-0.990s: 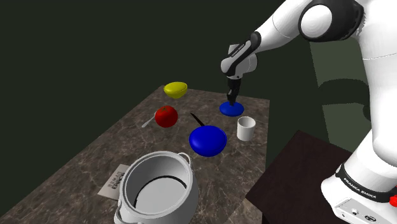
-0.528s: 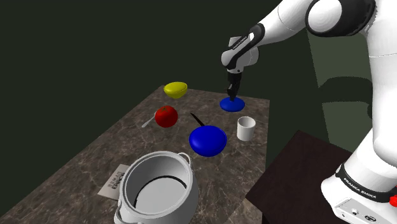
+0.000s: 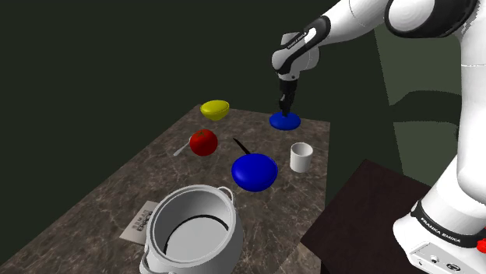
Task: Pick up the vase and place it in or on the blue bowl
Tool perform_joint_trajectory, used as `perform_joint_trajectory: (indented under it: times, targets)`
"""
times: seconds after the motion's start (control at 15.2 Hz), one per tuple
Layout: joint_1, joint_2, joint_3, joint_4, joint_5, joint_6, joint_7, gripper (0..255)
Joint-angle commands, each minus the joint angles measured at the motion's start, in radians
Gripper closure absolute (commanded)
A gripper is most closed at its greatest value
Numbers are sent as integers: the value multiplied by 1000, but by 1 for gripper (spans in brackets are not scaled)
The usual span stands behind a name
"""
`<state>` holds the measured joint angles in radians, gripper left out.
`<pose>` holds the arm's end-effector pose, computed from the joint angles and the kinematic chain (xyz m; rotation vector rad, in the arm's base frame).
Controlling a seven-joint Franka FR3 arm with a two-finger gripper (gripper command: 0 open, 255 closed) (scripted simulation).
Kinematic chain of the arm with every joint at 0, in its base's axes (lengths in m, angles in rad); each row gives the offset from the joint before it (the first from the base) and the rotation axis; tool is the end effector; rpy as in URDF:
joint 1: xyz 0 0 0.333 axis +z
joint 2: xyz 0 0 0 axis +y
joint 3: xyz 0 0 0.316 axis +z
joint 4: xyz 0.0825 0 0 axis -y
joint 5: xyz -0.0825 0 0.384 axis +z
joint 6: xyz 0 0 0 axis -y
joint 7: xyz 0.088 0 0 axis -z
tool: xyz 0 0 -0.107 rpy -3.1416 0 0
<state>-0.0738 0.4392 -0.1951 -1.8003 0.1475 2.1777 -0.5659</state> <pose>0.6238 -0.1566 0.3030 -3.0681 -0.3475 0.0495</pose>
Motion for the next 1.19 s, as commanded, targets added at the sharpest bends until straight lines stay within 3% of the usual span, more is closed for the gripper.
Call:
perform_joint_trajectory:
  times: [0.0, 1.12]
  targets:
    - [2, -13, -2, 12, -4, -24, 4, 255]
    - [23, -124, -8, 70, -37, -190, 46, 255]
